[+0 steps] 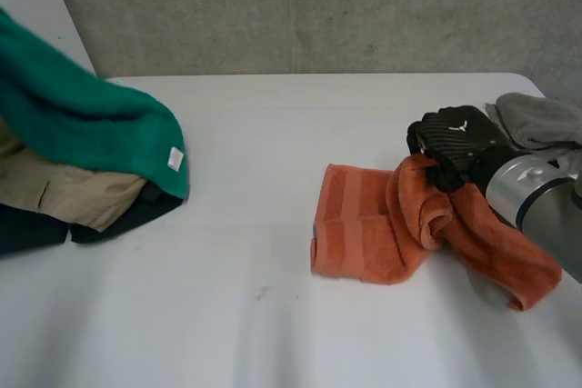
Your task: Fold the laundry.
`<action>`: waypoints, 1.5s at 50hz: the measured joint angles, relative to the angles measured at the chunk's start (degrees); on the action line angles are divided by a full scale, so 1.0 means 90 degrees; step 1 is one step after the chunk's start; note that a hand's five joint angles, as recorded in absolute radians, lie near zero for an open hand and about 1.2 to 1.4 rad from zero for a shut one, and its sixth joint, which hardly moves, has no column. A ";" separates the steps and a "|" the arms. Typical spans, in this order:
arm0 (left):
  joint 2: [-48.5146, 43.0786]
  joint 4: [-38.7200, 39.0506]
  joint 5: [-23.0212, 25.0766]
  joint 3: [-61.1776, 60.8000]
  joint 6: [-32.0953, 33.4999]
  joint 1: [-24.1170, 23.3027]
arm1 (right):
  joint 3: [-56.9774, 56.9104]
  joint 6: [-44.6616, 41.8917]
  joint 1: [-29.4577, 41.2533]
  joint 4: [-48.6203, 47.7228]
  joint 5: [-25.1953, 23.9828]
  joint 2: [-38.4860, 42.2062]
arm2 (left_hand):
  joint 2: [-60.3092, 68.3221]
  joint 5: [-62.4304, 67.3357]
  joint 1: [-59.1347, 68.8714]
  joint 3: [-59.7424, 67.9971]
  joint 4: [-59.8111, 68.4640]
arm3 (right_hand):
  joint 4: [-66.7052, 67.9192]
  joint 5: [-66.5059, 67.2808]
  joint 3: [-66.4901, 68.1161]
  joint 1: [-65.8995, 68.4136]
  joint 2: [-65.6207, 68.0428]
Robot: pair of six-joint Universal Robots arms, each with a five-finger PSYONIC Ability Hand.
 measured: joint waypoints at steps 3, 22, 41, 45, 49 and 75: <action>-0.0068 0.0047 0.0178 -0.0383 -0.0044 0.0014 | -0.0001 -0.0021 0.0060 0.0017 0.0001 0.0000 | -0.3000 -0.2747 -0.3271 -0.2879 -0.2968 | 0.0000 0.0001 0.0000 0.0000 0.0000; 0.2226 -0.0908 0.1069 -0.3498 -0.1695 -0.1087 | -0.0910 -0.0204 0.1257 0.0122 -0.0046 0.0029 | -0.5617 -0.5375 -0.5630 -0.5658 -0.5765 | 0.0001 0.0001 0.0000 -0.0003 0.0000; 0.2443 -0.1669 0.0864 -0.4747 -0.3136 -0.2733 | -0.1792 -0.0345 0.1877 0.1656 -0.0088 0.0886 | -0.5617 -0.5375 -0.5630 -0.5658 -0.5765 | -0.6306 -0.6094 -0.6238 -0.5470 -0.6100; 0.2380 -0.1757 0.0809 -0.4662 -0.3139 -0.2760 | -0.1911 0.0015 0.1235 0.1983 -0.0117 0.0759 | -0.5618 -0.5375 -0.5630 -0.5658 -0.5765 | -0.6306 -0.6094 -0.6238 -0.5471 -0.6100; 0.2276 -0.1893 0.0900 -0.4583 -0.3130 -0.2831 | -0.1955 0.0429 0.0587 0.2097 -0.0183 0.0561 | -0.5617 -0.5375 -0.5630 -0.5658 -0.5767 | -0.6306 -0.6094 -0.6239 -0.5471 -0.6100; -0.0185 -0.3660 0.0754 -0.2559 -0.3134 -0.3887 | -0.2702 -0.0739 0.0890 0.2127 0.0014 0.2758 | -0.2143 -0.2036 -0.1585 -0.2234 -0.2261 | -0.1450 -0.1476 -0.1380 -0.0890 -0.1164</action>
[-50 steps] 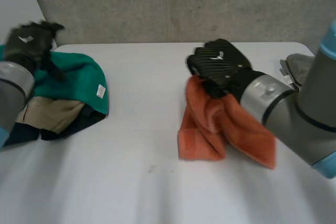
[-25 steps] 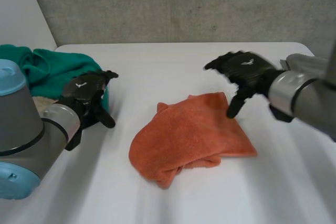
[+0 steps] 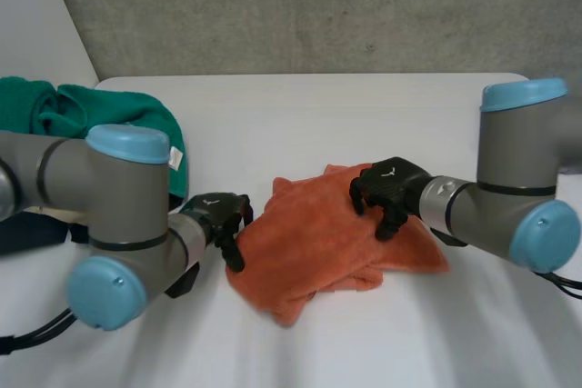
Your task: Fold the laundry.
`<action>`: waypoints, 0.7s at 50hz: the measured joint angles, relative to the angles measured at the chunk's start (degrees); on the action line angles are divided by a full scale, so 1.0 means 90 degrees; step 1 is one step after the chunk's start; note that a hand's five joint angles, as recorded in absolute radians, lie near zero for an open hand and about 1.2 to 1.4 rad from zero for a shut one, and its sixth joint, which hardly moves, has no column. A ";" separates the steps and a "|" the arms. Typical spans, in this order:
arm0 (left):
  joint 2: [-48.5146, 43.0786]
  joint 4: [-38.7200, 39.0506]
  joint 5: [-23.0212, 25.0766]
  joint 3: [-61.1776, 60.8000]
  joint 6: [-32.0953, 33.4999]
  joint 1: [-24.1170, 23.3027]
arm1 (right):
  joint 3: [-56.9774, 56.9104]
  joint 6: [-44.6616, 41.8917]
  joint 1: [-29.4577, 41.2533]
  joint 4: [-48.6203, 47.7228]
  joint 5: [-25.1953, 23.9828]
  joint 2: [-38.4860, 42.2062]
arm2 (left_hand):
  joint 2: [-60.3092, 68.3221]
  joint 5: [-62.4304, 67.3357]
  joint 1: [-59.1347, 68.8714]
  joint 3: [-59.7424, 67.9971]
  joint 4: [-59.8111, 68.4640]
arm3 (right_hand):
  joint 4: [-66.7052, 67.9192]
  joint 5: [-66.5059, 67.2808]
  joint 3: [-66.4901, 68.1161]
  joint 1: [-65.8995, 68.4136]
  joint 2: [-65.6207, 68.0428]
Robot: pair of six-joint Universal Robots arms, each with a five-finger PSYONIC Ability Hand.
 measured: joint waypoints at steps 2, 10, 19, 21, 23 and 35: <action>-0.0165 0.0054 -0.0048 0.0234 0.0000 -0.0073 | -0.0133 0.0072 0.0056 -0.0246 0.0147 0.0146 | 0.2373 0.2255 0.2074 0.2355 0.2378 | 0.1136 0.1206 0.1127 0.1144 0.1130; -0.0188 0.0962 -0.1007 0.1416 0.0236 -0.0263 | -0.1264 0.0261 0.0166 -0.1809 0.0846 0.0298 | 0.2821 0.2436 0.2074 0.2811 0.2860 | 0.1430 0.1319 0.1378 0.1143 0.1258; 0.1289 0.3903 -0.1656 0.2242 0.1145 -0.0356 | -0.1845 0.1134 0.0115 -0.5360 0.1181 -0.0506 | 0.2821 0.2436 0.2074 0.2811 0.2860 | 0.1430 0.1449 0.1378 0.1143 0.1258; 0.1525 0.4230 -0.1439 0.2135 0.1290 -0.0438 | -0.1754 0.1268 0.0105 -0.5801 0.1076 -0.0684 | 0.2821 0.2497 0.2074 0.2812 0.2861 | 0.1431 0.1500 0.1378 0.1143 0.1258; 0.1714 0.4352 -0.1229 0.1876 0.1410 -0.0548 | -0.1621 0.1349 0.0095 -0.5987 0.0951 -0.0839 | 0.2821 0.2569 0.2074 0.2812 0.2861 | 0.1431 0.1531 0.1378 0.1143 0.1258; 0.1641 0.3893 -0.1360 -0.0507 0.1400 -0.1080 | -0.0154 0.1078 -0.0224 -0.4452 0.0593 -0.0947 | 0.2832 0.2572 0.2074 0.2824 0.2864 | 0.1450 0.1537 0.1378 0.1143 0.1258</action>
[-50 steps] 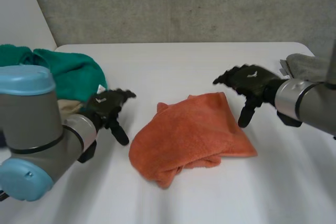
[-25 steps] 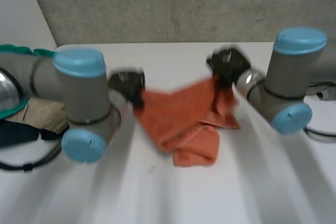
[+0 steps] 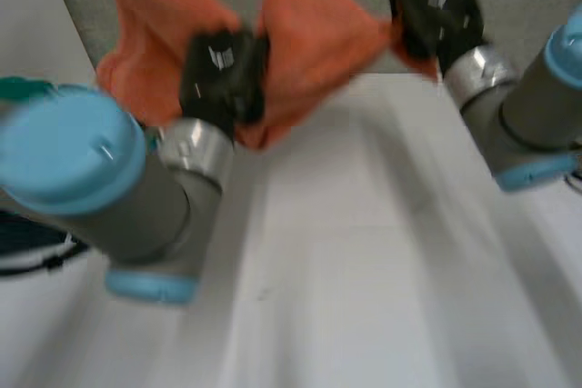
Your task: Fold the laundry.
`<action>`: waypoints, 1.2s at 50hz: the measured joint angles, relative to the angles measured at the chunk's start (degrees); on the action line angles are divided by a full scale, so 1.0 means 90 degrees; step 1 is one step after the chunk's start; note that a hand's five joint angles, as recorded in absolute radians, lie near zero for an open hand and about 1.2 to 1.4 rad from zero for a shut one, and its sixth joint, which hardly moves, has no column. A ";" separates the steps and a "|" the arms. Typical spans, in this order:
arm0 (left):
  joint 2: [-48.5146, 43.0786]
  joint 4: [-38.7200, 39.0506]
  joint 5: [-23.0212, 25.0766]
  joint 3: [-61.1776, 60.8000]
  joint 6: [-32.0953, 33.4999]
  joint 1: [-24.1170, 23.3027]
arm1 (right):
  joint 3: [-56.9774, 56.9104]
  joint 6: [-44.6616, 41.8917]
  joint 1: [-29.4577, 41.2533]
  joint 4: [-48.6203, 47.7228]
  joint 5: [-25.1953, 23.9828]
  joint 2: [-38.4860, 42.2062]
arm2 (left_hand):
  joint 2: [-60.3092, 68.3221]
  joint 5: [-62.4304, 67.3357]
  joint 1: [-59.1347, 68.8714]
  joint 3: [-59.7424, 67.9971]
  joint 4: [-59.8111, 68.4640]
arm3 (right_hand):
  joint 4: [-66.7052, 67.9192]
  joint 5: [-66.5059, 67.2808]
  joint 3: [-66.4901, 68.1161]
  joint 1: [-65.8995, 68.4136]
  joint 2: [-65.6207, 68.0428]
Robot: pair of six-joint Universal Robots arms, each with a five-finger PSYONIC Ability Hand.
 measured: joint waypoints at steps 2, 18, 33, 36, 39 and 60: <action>-0.0128 -0.0027 -0.0110 -0.0343 -0.0061 -0.0105 | 0.0359 -0.0197 -0.0053 0.0227 -0.0070 0.0042 | 0.0000 0.0001 0.0000 0.0000 0.0001 | 0.0001 0.0000 0.0001 0.0001 0.0000; -0.0657 -0.1570 -0.0763 -0.1444 -0.2037 -0.1102 | 0.2199 -0.2640 -0.0803 0.1186 0.0227 0.0433 | -0.3302 -0.3021 -0.3256 -0.3239 -0.3346 | 0.0001 0.0001 0.0001 0.0001 0.0000; 0.0518 -0.1773 0.0154 -0.1090 -0.0969 0.0899 | 0.2292 -0.2859 -0.1354 0.2488 -0.0754 -0.0681 | -0.5402 -0.5204 -0.5014 -0.5372 -0.5472 | -0.2427 -0.2399 -0.2346 -0.1976 -0.2368; 0.0499 -0.1787 0.0840 -0.0856 -0.0645 0.1399 | 0.2160 -0.3012 -0.1443 0.2856 -0.0802 -0.0851 | -0.5539 -0.5358 -0.5119 -0.5506 -0.5595 | -0.4764 -0.4804 -0.4672 -0.4301 -0.4710; 0.0347 -0.1902 0.1627 -0.0512 -0.0325 0.1895 | 0.1984 -0.3137 -0.1498 0.3211 -0.0822 -0.0961 | -0.5567 -0.5380 -0.5154 -0.5534 -0.5617 | -0.5413 -0.5445 -0.5284 -0.4873 -0.5199; -0.1867 -0.3888 0.3861 0.1784 0.2083 0.2832 | -0.0153 -0.2859 -0.0586 0.4744 -0.1191 0.0225 | -0.5776 -0.5597 -0.5464 -0.5772 -0.5834 | -0.5456 -0.5533 -0.5346 -0.4873 -0.5199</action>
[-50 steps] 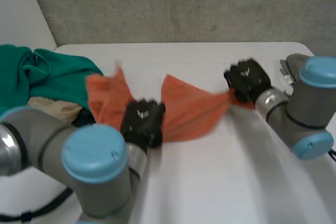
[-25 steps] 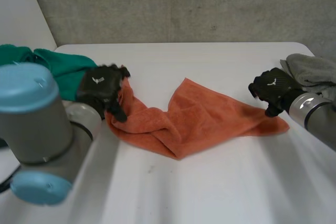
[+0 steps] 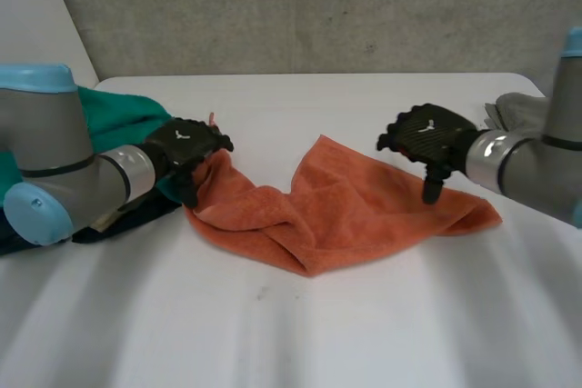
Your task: Fold the laundry.
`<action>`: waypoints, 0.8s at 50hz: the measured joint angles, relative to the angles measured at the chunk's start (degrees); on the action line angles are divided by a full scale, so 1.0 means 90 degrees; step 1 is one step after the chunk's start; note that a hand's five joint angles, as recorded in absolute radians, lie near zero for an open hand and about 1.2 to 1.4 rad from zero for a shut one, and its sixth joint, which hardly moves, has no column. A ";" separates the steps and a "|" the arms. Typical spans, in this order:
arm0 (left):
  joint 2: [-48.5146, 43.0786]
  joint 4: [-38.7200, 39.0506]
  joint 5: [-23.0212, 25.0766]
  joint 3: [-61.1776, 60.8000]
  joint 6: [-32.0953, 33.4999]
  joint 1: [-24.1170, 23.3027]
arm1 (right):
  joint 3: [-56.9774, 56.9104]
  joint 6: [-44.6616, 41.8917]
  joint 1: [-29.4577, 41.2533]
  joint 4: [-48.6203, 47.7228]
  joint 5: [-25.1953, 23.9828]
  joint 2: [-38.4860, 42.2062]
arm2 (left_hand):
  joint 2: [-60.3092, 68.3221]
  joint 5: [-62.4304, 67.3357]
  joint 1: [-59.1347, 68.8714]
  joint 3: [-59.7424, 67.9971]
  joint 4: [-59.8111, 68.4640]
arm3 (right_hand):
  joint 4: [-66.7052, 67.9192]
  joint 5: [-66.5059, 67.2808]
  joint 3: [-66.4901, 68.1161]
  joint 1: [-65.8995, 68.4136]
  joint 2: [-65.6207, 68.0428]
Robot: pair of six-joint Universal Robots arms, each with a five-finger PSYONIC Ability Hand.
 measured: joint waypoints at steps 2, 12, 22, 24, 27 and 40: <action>-0.0084 0.0108 0.0012 -0.0010 0.0230 -0.0034 | -0.0281 0.0065 0.0159 -0.0042 -0.0058 0.0278 | 0.0000 0.0000 0.0000 0.0000 -0.0001 | -0.0093 -0.0119 -0.0143 0.0000 -0.0002; -0.0235 0.0428 0.0031 -0.0143 0.0709 -0.0120 | -0.1479 0.0238 0.0752 -0.0735 -0.0317 0.1486 | 0.0000 0.0001 0.0001 0.0001 -0.0005 | -0.0208 -0.0305 -0.0283 -0.0233 -0.0403; -0.0356 0.0362 0.0112 -0.0340 0.0976 -0.0163 | -0.2721 0.0236 0.1093 -0.0911 -0.0333 0.2735 | 0.0386 0.0533 0.0435 0.0421 0.0482 | -0.0208 -0.0312 -0.0283 -0.0233 -0.0403; -0.0371 0.0353 0.0117 -0.0344 0.1012 -0.0161 | -0.2839 0.0170 0.1108 -0.0857 -0.0330 0.2860 | 0.0475 0.0624 0.0525 0.0511 0.0566 | -0.0208 -0.0307 -0.0283 -0.0233 -0.0403; -0.0437 0.0312 0.0127 -0.0323 0.1112 -0.0157 | -0.3122 -0.0072 0.1133 -0.0663 -0.0329 0.3163 | 0.0998 0.1145 0.1068 0.1044 0.1076 | -0.0107 0.0004 -0.0142 -0.0200 -0.0260; -0.0880 0.0581 -0.0243 0.0204 0.1525 -0.0469 | -0.3379 -0.0349 0.1108 -0.1055 -0.0149 0.3336 | 0.5765 0.5637 0.5602 0.5753 0.5808 | 0.5408 0.5281 0.5330 0.4838 0.5185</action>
